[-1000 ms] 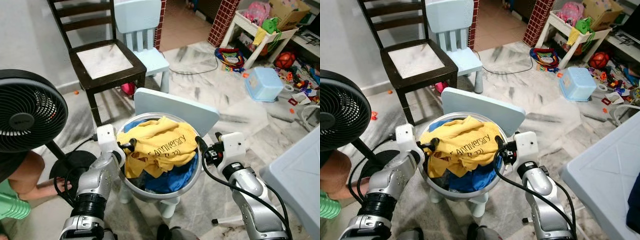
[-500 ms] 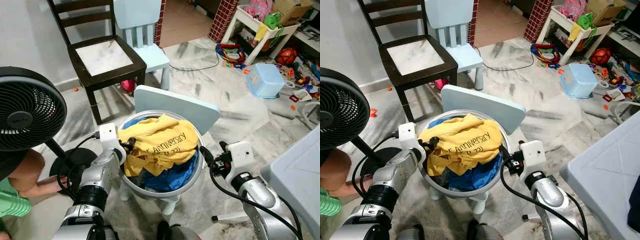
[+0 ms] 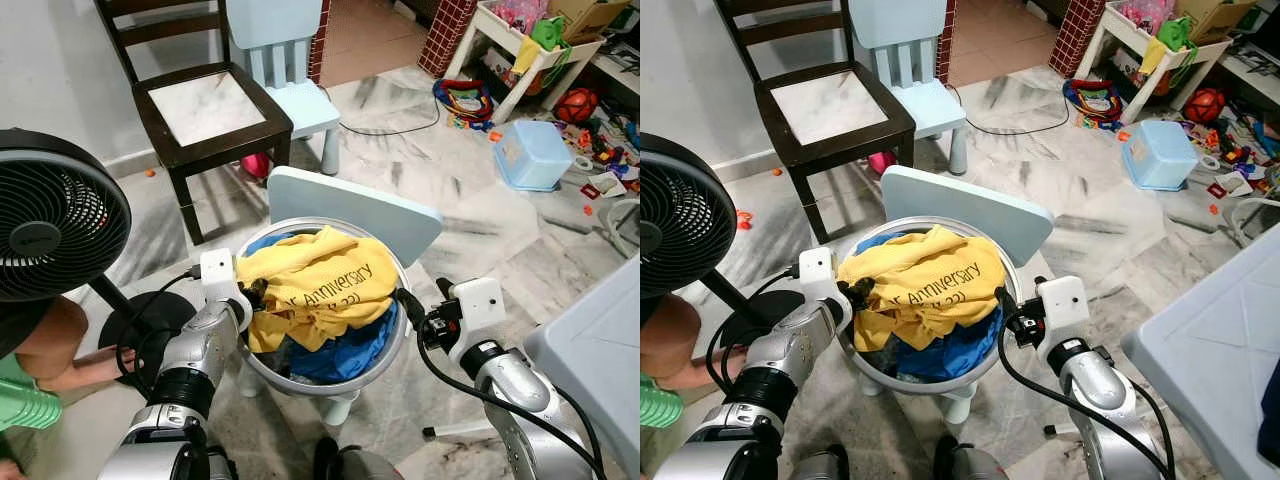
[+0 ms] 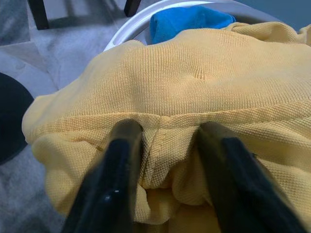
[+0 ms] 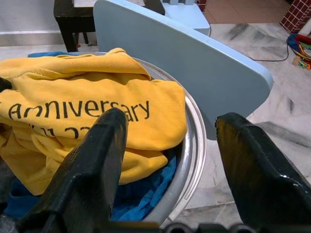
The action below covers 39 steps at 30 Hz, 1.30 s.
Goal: Hang hanger
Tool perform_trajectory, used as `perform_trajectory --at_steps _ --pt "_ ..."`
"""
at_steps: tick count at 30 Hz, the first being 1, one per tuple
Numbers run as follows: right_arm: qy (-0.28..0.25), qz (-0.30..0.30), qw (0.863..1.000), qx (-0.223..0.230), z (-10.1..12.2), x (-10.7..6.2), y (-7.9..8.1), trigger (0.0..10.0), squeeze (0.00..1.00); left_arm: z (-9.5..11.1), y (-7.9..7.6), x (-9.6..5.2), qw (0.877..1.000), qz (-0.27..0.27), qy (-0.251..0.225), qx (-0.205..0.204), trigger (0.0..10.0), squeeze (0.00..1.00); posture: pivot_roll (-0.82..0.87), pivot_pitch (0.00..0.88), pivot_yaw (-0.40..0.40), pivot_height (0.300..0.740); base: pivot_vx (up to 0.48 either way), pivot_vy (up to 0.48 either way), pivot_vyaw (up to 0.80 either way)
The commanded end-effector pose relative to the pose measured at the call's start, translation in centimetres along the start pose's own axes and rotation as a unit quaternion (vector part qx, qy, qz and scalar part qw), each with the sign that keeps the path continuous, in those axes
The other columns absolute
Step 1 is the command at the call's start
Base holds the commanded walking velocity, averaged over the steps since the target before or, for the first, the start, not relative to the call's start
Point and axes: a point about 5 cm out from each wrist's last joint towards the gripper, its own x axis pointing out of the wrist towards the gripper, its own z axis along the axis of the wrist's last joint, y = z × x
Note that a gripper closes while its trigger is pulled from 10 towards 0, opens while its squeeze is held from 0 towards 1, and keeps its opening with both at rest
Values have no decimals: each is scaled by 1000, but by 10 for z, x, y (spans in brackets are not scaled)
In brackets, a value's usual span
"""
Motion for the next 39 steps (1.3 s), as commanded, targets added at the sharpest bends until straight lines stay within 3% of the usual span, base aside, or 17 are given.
perform_trajectory --at_steps 1,21,33,34,35,36,39 --pt "3 -2 1000 -5 1 -1 -1 10000 0 -4 -1 1 1000 5 8 2 0 0 -70 224 -134 740 0 0 0" --pt "-4 -2 1000 -1 2 5 1 10000 0 -1 -4 -1 1000 13 -11 13 0 0 -51 216 -129 740 0 0 0" --pt "-4 -2 1000 1 1 7 3 10000 0 4 -13 -25 994 46 -89 45 0 0 -36 213 -127 740 0 0 0" --pt "-4 -2 1000 2 1 8 3 10000 0 5 -13 -28 992 50 -101 53 0 0 -30 210 -128 740 0 0 0" --pt "-4 -2 1000 2 1 8 3 10000 0 10 -14 -34 987 55 -127 85 0 0 -28 208 -128 740 0 0 0" --pt "-5 -3 1000 4 0 9 3 10000 0 20 -20 -45 968 53 -184 162 0 0 -20 205 -128 740 0 0 0" --pt "-5 -3 1000 5 0 10 3 10000 0 25 -26 -51 954 43 -215 205 0 0 -20 205 -128 740 0 0 0"
